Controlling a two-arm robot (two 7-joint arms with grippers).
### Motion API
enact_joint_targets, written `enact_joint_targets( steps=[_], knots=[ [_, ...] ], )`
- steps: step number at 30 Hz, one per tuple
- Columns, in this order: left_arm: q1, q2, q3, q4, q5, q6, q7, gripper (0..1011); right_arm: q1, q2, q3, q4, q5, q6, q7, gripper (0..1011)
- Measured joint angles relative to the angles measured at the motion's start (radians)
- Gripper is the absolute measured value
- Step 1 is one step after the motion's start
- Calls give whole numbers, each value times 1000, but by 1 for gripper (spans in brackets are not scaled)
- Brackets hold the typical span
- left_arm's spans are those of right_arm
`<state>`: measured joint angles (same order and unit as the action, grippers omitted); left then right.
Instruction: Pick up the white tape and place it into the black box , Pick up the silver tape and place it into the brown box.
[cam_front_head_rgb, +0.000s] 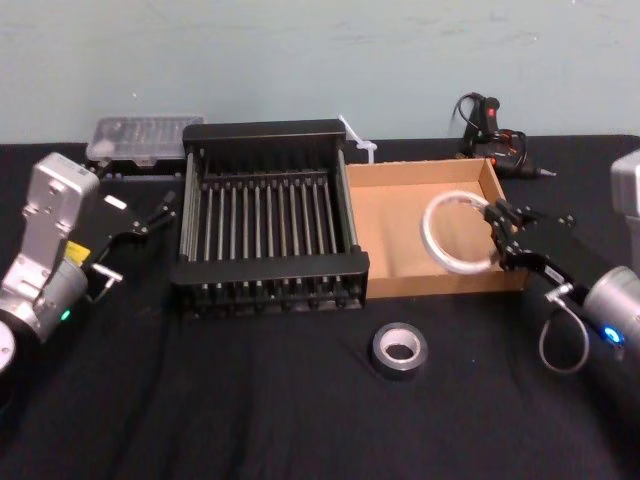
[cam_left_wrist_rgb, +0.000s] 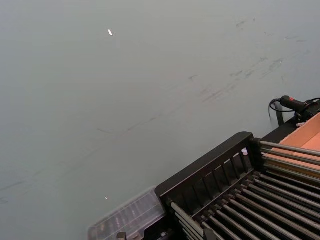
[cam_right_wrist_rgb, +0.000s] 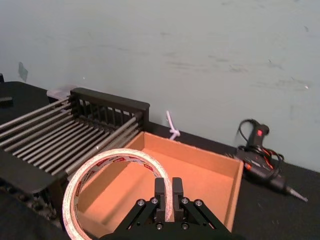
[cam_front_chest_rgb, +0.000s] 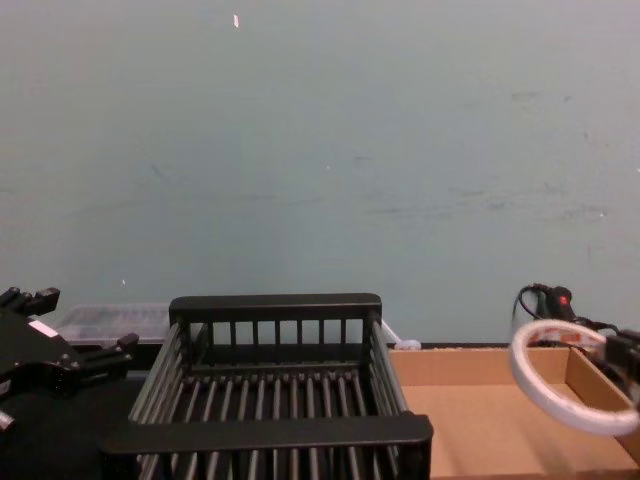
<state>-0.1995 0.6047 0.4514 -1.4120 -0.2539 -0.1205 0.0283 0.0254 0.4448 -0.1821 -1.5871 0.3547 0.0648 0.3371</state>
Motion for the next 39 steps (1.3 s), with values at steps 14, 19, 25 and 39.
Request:
enact_joint_targets(
  steps=[14, 19, 25, 39],
  knots=[
    [0, 0, 0, 0, 0, 0, 0, 1001, 118, -65, -71, 70, -37, 7, -3, 93],
    [0, 0, 0, 0, 0, 0, 0, 1001, 169, -98, -99, 116, -52, 12, -5, 93],
    [0, 0, 0, 0, 0, 0, 0, 1001, 218, -128, -118, 163, -65, 14, -8, 93],
    [0, 0, 0, 0, 0, 0, 0, 1001, 322, -181, -165, 271, -98, -12, 11, 92]
  ],
)
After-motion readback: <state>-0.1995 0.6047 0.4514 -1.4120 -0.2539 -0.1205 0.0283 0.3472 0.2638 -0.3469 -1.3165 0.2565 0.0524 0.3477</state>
